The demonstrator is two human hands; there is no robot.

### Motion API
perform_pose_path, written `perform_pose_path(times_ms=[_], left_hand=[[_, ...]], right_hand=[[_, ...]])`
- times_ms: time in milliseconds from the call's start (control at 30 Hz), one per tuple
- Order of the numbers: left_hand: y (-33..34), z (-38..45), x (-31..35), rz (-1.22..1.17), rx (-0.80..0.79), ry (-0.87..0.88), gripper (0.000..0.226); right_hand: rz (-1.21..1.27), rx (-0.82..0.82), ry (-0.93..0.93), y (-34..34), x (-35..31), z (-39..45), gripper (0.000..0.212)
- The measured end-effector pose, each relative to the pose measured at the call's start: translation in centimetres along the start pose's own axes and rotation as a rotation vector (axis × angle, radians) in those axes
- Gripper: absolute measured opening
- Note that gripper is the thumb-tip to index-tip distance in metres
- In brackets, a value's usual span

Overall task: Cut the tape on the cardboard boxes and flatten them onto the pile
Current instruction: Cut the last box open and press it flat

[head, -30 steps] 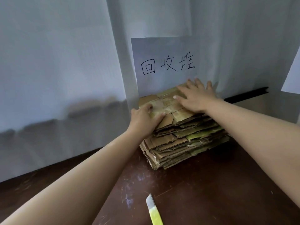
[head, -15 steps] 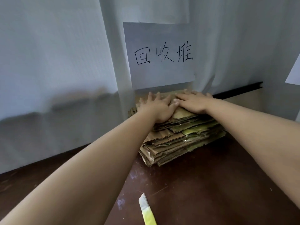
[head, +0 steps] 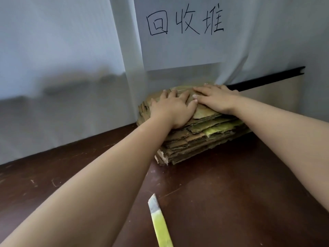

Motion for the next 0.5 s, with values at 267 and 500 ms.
perform_pose_path(times_ms=[267,500], left_hand=[[-1.7,4.2,-0.7,-0.039,-0.273,-0.109,0.063],[0.1,0.6,0.0,-0.038,-0.045,-0.177,0.063]], right_hand=[[-0.044,-0.141,0.005,-1.9,-1.2,3.0,0.052],[-0.055,-0.145,0.061,0.1,-0.6,0.5,0.073]])
Point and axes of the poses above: each hand's wrist, its own z-axis towards the middle knuckle, its own y-axis out of the palm, x = y × z, the point moved 6 cm from there along z, towards the middle knuckle, and after that the axes turned 13 degrees about x, right-handed, at the moved point
